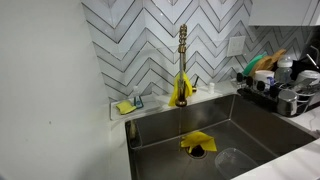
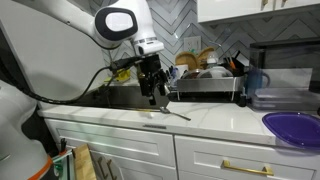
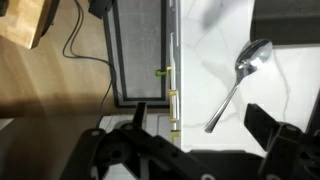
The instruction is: Put the silver spoon under the running faucet then place it back on the counter.
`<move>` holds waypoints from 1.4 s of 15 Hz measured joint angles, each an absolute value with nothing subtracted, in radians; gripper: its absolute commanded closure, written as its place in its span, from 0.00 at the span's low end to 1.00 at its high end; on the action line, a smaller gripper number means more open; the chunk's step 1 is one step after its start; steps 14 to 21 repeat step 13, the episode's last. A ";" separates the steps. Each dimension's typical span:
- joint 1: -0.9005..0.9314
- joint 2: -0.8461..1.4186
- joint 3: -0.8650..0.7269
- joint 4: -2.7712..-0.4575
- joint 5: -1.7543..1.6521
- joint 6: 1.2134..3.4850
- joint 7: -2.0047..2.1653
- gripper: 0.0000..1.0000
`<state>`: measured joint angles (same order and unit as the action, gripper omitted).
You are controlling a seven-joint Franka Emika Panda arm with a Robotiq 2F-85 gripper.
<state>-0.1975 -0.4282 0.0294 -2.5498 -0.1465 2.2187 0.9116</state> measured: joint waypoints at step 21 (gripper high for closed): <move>-0.156 -0.624 0.205 -2.419 -0.462 2.001 0.867 0.00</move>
